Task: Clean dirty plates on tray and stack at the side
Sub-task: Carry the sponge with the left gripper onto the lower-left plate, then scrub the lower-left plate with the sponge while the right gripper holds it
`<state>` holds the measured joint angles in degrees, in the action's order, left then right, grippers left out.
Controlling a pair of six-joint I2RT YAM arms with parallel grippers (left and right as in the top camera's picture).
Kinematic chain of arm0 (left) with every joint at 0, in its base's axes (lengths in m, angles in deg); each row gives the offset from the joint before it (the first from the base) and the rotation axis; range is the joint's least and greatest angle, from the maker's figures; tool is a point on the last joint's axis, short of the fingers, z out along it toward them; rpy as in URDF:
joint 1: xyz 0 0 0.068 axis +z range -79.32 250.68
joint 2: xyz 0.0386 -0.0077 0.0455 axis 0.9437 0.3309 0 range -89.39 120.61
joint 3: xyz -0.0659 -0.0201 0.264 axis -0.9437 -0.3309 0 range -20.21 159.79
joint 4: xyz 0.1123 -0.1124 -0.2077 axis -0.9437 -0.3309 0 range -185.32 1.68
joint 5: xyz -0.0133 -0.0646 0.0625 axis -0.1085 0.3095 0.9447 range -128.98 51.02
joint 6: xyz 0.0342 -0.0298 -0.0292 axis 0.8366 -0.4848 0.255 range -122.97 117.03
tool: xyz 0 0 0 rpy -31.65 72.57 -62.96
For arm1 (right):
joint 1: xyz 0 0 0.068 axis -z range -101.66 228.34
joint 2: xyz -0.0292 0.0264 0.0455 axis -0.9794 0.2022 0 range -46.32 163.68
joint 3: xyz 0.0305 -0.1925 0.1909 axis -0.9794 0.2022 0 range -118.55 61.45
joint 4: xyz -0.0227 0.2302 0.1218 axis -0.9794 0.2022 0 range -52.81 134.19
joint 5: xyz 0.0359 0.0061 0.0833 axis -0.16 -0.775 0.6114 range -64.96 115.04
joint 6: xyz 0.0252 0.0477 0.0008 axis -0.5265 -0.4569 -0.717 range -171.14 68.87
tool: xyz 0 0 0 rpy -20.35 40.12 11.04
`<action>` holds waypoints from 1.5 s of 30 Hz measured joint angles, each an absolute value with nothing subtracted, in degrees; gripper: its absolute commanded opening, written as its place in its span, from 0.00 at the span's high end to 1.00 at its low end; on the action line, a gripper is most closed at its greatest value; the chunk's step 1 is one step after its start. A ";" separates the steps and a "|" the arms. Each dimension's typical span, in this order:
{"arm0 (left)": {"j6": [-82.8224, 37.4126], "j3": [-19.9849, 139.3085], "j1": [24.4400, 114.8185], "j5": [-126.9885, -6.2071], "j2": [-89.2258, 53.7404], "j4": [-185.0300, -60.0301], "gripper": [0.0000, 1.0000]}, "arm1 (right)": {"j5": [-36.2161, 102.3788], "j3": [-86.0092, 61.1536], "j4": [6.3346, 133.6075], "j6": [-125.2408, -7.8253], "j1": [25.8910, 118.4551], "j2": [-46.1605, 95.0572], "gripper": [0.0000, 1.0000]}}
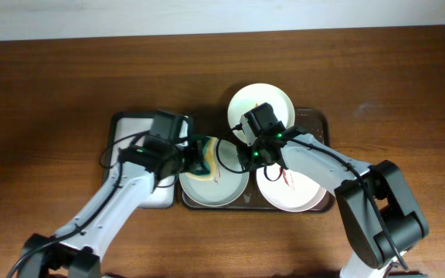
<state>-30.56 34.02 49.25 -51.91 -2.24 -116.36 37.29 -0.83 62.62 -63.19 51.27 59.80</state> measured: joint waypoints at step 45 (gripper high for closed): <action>-51.06 37.24 34.25 -30.27 3.93 -119.11 1.00 | 38.14 -0.83 62.42 -63.21 51.07 59.82 0.96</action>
<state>-51.06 37.24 34.25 -30.27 3.93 -119.11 38.14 -0.83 62.42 -63.21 51.07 59.82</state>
